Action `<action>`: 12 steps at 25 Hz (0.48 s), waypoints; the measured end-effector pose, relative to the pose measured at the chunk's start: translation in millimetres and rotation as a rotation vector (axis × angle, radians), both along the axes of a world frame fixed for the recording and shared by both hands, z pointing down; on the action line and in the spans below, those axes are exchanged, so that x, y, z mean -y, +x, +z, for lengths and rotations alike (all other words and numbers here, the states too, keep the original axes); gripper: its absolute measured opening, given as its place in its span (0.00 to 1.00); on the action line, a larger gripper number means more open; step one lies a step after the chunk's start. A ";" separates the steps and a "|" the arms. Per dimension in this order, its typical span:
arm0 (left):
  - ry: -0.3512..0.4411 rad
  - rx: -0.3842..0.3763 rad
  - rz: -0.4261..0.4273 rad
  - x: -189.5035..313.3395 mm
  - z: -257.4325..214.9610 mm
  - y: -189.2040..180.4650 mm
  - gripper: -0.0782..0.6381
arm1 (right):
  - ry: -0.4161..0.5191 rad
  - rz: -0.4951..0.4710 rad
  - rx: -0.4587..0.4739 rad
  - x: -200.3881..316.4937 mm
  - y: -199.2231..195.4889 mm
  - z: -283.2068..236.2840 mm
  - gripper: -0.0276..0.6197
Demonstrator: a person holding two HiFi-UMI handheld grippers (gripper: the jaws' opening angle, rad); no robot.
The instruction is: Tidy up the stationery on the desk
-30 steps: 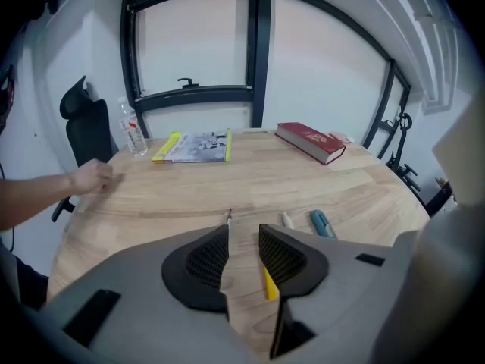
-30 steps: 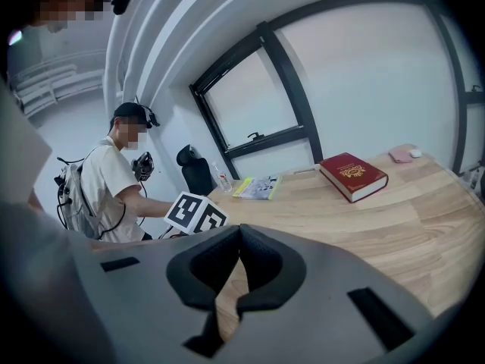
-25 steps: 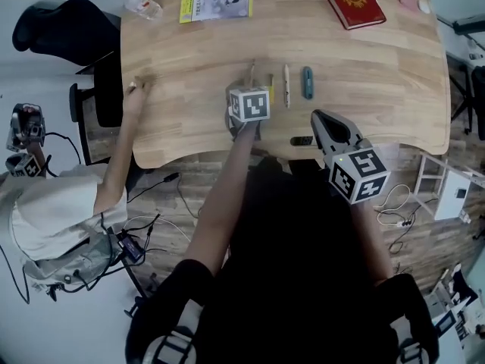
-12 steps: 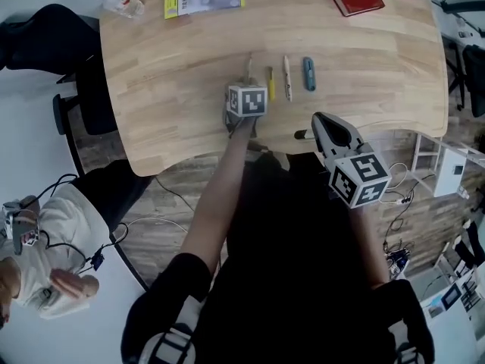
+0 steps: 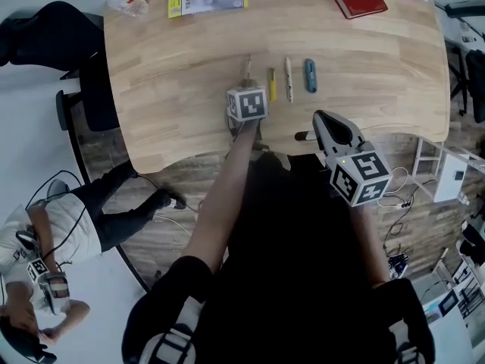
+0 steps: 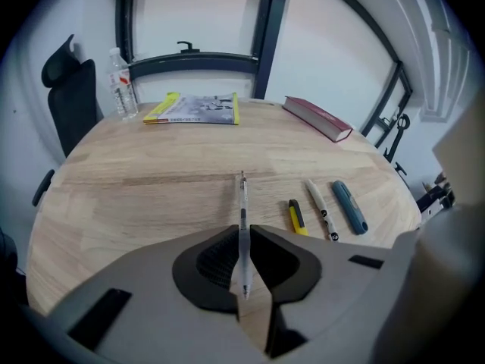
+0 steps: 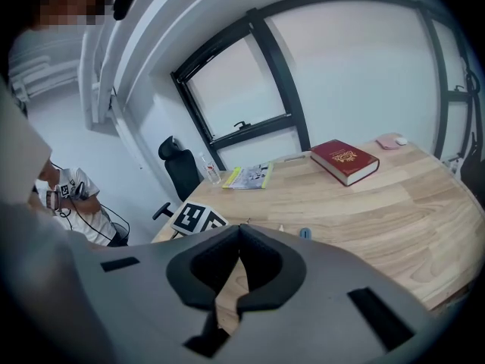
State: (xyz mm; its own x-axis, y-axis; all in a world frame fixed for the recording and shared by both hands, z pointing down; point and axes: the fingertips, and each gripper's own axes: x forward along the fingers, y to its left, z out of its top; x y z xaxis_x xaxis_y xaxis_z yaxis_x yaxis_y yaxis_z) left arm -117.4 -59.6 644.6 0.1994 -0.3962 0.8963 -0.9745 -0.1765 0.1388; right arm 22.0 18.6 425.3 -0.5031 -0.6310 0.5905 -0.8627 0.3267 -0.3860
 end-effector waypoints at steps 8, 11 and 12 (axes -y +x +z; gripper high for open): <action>0.002 0.009 -0.116 -13.0 3.3 -0.9 0.21 | -0.001 -0.054 0.006 0.5 6.4 1.2 0.06; 0.001 0.007 -0.135 -16.8 7.2 0.9 0.21 | -0.003 -0.066 0.002 -0.4 12.8 2.5 0.06; 0.001 0.008 -0.138 -17.5 8.4 1.2 0.21 | -0.004 -0.068 0.000 -0.7 15.1 3.0 0.06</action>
